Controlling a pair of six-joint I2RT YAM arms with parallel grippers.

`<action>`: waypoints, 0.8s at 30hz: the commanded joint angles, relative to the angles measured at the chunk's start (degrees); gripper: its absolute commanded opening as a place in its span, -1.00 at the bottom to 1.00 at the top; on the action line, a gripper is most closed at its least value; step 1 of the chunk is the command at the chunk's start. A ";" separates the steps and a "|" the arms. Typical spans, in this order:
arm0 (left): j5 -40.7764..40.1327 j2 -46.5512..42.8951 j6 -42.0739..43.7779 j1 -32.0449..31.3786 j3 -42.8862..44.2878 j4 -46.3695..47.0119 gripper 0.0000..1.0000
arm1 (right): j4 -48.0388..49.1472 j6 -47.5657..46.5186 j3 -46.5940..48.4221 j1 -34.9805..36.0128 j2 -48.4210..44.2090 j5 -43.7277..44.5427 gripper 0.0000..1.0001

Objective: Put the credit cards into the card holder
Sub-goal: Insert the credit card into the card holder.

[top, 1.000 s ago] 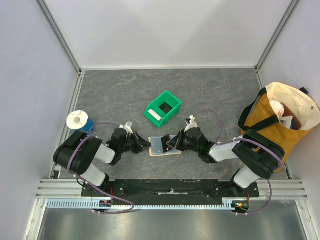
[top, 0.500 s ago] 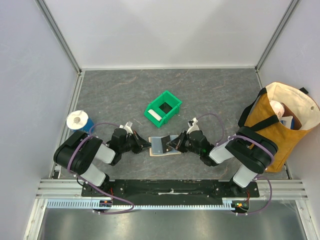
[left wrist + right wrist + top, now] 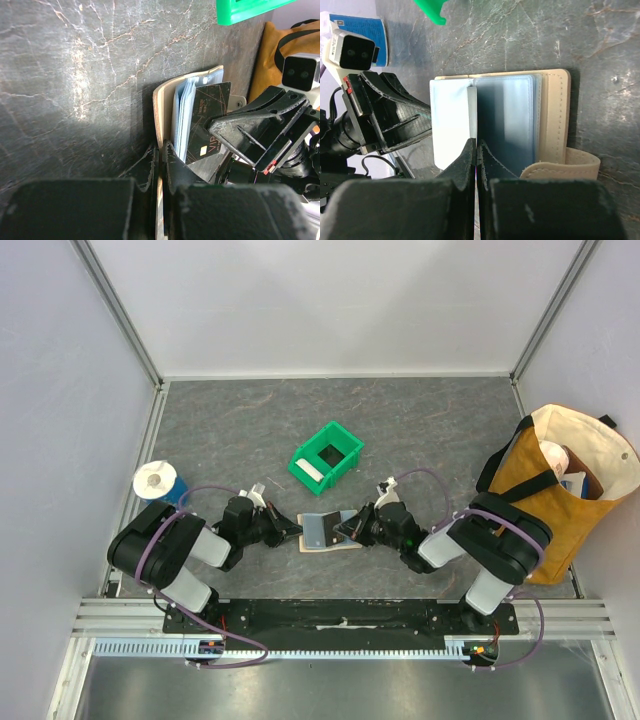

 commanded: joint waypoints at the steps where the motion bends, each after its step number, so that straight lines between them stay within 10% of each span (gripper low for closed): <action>1: -6.55 2.95 2.66 -0.84 -2.55 -13.10 -0.96 | -0.44 -0.18 1.10 0.39 1.79 -1.68 -1.00; 19: -6.73 3.39 2.57 -0.93 -2.99 -11.95 -0.97 | 2.40 2.65 2.58 3.64 6.20 -4.66 -0.97; 24: -6.64 3.13 2.48 -0.93 -3.17 -11.87 -0.96 | -21.66 -4.82 8.12 3.73 -0.30 2.61 -0.26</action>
